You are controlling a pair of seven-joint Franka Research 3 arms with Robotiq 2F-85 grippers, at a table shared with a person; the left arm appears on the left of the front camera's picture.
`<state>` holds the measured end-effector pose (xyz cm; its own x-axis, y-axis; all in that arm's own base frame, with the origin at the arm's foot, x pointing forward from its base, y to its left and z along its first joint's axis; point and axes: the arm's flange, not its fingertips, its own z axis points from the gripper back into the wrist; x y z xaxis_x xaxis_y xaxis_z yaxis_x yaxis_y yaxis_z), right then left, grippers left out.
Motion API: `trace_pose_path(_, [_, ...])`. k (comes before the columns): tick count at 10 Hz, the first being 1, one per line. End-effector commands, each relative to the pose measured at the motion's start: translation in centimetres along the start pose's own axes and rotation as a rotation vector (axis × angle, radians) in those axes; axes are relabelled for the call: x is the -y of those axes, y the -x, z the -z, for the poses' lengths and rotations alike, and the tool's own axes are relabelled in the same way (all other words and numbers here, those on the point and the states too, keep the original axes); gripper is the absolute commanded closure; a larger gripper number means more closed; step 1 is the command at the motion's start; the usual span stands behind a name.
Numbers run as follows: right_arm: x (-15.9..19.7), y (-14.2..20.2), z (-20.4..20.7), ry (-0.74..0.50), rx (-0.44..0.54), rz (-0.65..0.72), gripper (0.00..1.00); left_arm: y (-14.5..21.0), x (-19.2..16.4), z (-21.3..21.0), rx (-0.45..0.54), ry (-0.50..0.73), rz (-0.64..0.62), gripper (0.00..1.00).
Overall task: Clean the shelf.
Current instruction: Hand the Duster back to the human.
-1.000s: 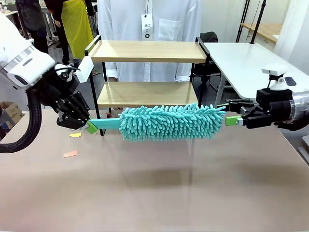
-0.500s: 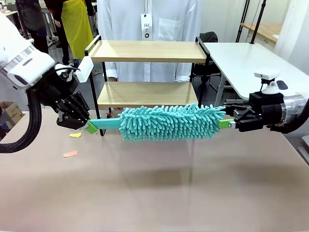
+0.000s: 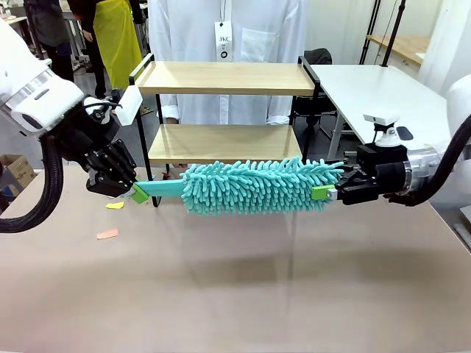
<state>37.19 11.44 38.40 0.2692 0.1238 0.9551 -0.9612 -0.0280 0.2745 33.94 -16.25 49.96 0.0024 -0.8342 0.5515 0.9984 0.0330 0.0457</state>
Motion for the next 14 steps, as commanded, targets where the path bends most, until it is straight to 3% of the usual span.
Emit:
trace_pose_path(1, [-0.44, 0.75, 1.39, -0.006, 0.029, -0.019, 0.0, -0.15, 0.0, 0.0, 0.028, 0.006, -0.009, 0.87])
trace_pose_path(3, [-0.35, 0.89, 1.59, -0.004, 0.03, -0.015, 0.0, -0.15, 0.0, 0.0, 0.028, 0.006, -0.009, 0.87])
trace_pose_path(4, [-0.36, 0.88, 1.52, -0.006, 0.028, -0.019, 0.6, -0.15, 0.0, 0.0, 0.028, 0.006, -0.009, 0.87])
trace_pose_path(5, [-0.44, 0.74, 1.36, -0.009, 0.037, -0.024, 0.6, -0.15, 0.0, 0.0, 0.028, 0.006, -0.009, 0.87])
trace_pose_path(6, [-0.49, 0.66, 1.22, -0.014, 0.035, -0.029, 1.0, -0.15, 0.0, 0.0, 0.028, 0.006, -0.009, 0.87])
trace_pose_path(7, [-0.5, 0.63, 1.11, -0.015, 0.04, -0.028, 0.64, -0.15, 0.0, 0.0, 0.028, 0.006, -0.009, 0.87])
trace_pose_path(8, [-0.47, 0.62, 1.1, -0.019, 0.041, -0.029, 1.0, -0.15, 0.0, 0.0, 0.028, 0.006, -0.009, 0.87])
trace_pose_path(14, [-0.48, 0.48, 0.95, -0.038, 0.051, -0.029, 1.0, -0.15, 0.0, 0.0, 0.028, 0.006, -0.009, 0.87])
